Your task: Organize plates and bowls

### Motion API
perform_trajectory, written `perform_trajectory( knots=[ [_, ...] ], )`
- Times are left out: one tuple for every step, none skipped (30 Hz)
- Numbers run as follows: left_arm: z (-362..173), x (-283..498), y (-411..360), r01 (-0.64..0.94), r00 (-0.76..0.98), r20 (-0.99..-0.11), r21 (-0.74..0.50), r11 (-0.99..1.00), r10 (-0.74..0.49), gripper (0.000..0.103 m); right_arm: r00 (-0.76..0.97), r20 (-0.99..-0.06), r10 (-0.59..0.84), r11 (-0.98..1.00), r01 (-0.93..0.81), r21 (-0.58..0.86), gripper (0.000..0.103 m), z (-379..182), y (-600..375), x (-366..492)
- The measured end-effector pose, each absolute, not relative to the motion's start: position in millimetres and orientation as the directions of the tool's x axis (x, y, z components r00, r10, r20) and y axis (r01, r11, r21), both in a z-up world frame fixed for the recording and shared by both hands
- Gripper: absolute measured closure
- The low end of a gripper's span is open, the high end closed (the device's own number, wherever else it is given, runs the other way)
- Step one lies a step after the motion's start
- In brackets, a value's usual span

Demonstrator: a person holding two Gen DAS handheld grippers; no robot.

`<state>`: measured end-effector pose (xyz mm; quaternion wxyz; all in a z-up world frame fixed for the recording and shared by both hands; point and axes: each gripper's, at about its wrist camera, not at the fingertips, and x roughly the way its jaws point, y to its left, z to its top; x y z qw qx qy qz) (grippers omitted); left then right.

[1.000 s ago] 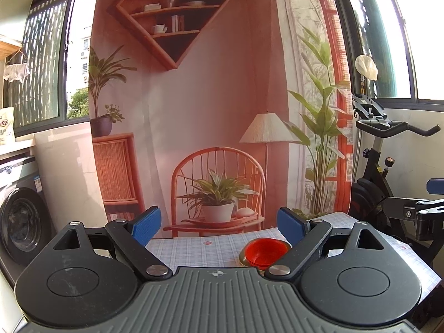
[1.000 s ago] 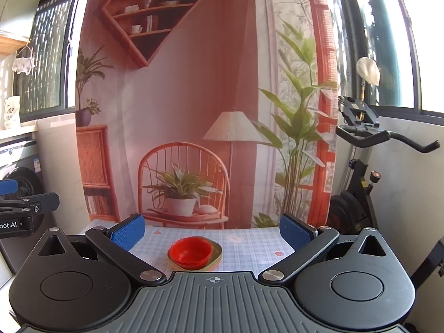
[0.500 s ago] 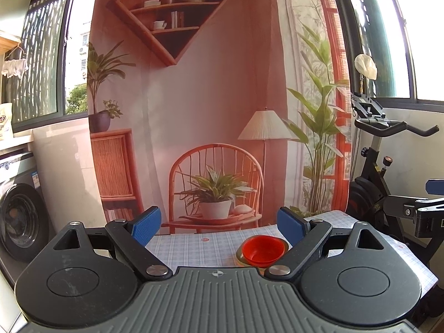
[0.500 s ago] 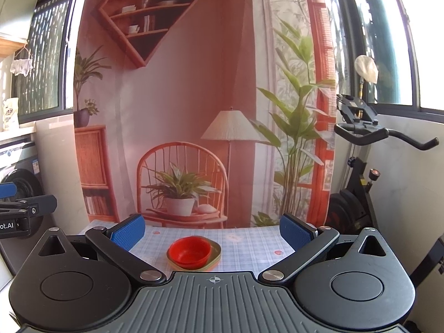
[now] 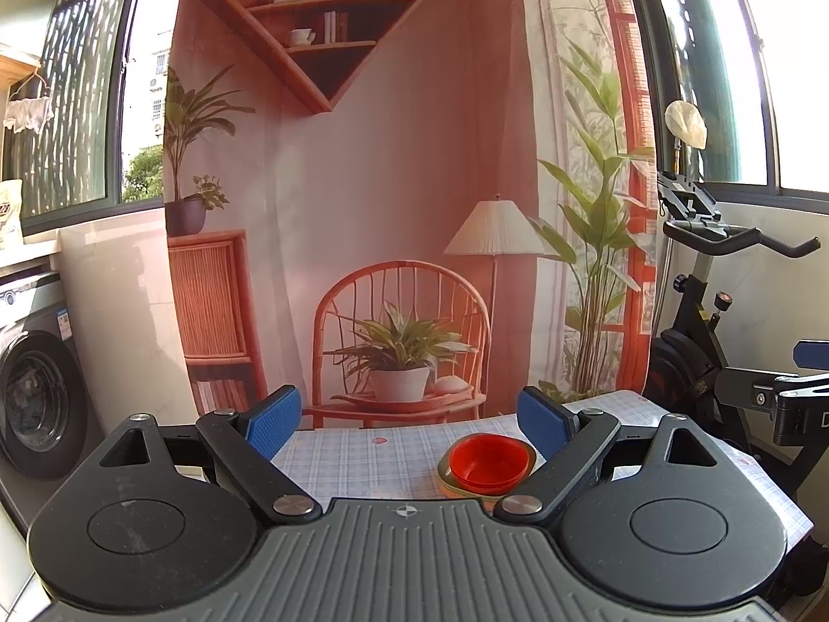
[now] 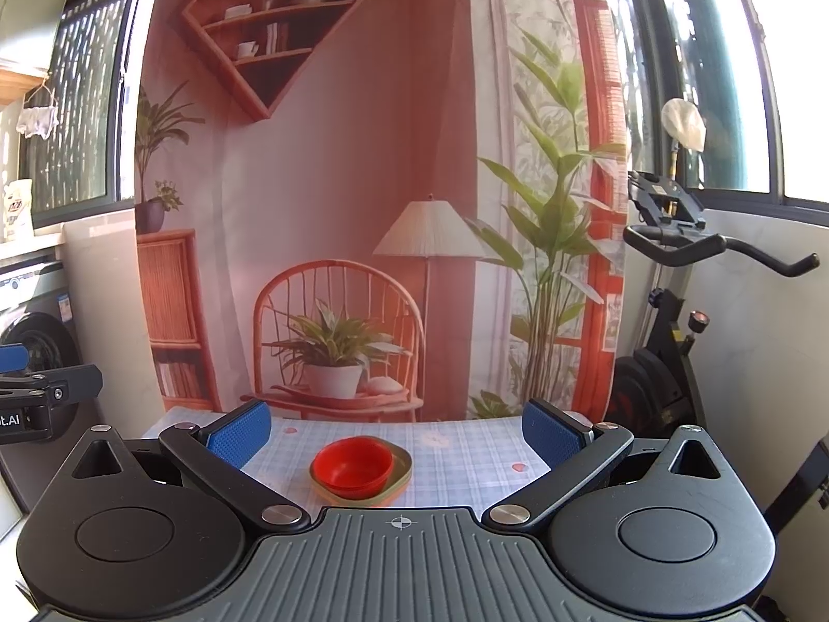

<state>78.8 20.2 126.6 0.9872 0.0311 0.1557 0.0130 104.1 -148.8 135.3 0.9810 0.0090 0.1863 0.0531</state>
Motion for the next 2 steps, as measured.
perform_trajectory(
  knots=[
    [126.2, 79.0, 20.4, -0.016, 0.951, -0.307, 0.065, 0.998, 0.036, 0.011, 0.924, -0.366, 0.107, 0.994, -0.101, 0.038, 0.0, 135.5, -149.0, 104.8],
    [126.1, 79.3, 20.9, -0.016, 0.95, -0.309, 0.064, 0.998, 0.035, 0.011, 0.924, -0.367, 0.107, 0.994, -0.1, 0.038, 0.0, 135.2, -149.0, 104.6]
  ],
)
